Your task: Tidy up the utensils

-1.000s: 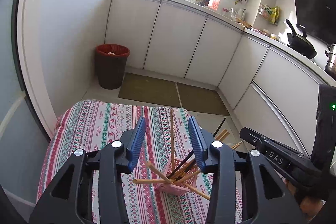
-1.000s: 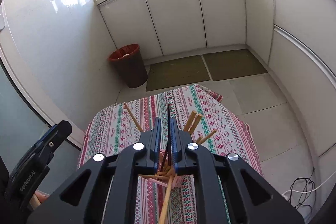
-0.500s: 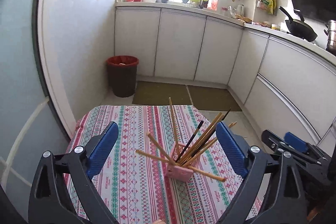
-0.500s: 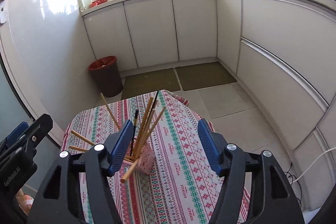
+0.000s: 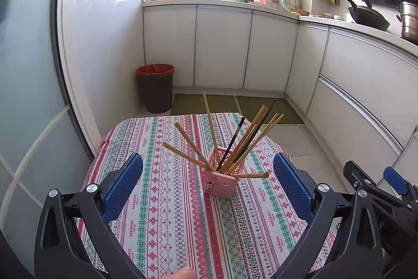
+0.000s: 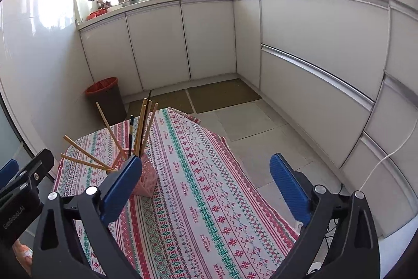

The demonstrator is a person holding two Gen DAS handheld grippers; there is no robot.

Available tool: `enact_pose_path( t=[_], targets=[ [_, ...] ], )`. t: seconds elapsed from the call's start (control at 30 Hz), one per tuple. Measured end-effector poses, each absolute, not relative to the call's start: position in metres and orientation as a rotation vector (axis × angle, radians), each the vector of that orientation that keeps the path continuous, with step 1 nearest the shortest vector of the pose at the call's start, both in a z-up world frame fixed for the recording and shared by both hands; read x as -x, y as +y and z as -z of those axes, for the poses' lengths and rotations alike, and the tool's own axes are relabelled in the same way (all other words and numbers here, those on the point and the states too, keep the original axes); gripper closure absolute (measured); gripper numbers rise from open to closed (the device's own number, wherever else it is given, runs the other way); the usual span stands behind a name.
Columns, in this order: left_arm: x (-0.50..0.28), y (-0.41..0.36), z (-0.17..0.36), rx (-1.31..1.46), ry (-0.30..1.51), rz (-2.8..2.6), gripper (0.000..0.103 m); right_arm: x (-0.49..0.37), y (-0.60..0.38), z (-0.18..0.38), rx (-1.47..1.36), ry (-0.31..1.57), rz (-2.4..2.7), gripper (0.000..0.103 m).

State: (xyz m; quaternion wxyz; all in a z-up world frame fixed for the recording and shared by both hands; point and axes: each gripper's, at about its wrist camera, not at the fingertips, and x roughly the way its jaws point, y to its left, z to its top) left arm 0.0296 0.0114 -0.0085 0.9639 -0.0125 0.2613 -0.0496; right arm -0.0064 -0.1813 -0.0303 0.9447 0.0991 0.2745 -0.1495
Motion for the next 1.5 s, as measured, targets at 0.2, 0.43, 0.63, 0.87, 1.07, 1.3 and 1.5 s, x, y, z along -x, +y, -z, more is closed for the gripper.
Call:
enact_pose_path(
  t=[0.2, 0.43, 0.63, 0.87, 1.07, 1.3, 1.5],
  targets=[
    [-0.026, 0.01, 0.01, 0.028, 0.52, 0.102, 0.007, 0.009, -0.186, 0.034, -0.223, 0.572, 0.309, 0.007],
    [-0.024, 0.005, 0.016, 0.014, 0.52, 0.119, 0.007, 0.008, -0.187, 0.034, -0.227, 0.588, 0.303, 0.007],
    [-0.025, 0.004, 0.018, 0.014, 0.528, 0.113, 0.007, 0.011, -0.187, 0.032, -0.224, 0.57, 0.304, 0.007],
    [-0.026, 0.004, 0.019, 0.014, 0.53, 0.114, 0.007, 0.011, -0.188, 0.033, -0.233, 0.581, 0.294, 0.007],
    [-0.026, 0.004, 0.019, 0.014, 0.531, 0.115, 0.007, 0.011, -0.189, 0.033, -0.238, 0.588, 0.29, 0.007],
    [-0.027, 0.004, 0.02, 0.019, 0.536, 0.112, 0.007, 0.008, -0.19, 0.035, -0.245, 0.599, 0.287, 0.007],
    [-0.028, 0.004, 0.02, 0.023, 0.537, 0.11, 0.007, 0.009, -0.189, 0.035, -0.241, 0.598, 0.286, 0.007]
  ],
)
